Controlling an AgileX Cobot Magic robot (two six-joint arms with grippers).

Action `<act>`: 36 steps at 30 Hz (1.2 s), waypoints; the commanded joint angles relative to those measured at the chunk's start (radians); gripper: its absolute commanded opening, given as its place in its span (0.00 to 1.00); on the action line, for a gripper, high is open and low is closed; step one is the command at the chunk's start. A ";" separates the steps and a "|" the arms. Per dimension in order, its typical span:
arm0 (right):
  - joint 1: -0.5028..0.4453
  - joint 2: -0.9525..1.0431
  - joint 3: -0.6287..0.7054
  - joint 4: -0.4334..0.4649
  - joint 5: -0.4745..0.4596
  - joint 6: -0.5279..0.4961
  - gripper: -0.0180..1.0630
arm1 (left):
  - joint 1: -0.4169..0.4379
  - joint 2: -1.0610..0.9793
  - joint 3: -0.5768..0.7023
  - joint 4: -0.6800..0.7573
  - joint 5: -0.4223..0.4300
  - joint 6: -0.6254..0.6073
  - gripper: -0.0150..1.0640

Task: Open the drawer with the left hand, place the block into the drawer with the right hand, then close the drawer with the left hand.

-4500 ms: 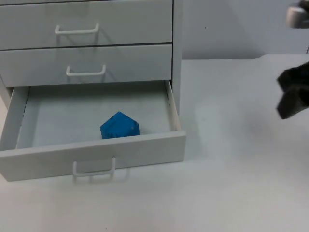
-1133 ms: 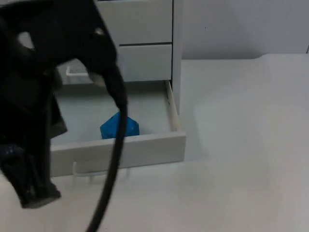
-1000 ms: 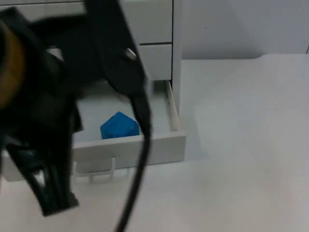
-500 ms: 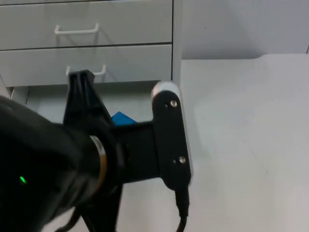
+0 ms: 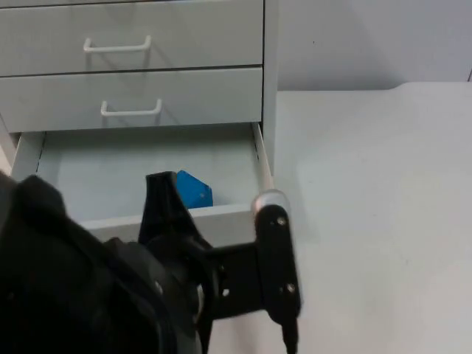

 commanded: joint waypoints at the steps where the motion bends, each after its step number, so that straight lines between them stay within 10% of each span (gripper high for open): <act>1: -0.003 -0.005 0.000 0.006 -0.014 0.003 0.60 | 0.047 0.028 0.004 0.072 0.010 -0.091 0.01; 18: -0.003 -0.005 0.000 0.008 -0.033 0.007 0.60 | 0.307 0.062 -0.018 0.142 -0.099 -0.156 0.01; 36: -0.003 -0.005 0.000 0.037 -0.033 -0.003 0.60 | 0.393 0.133 -0.128 0.142 0.091 -0.163 0.01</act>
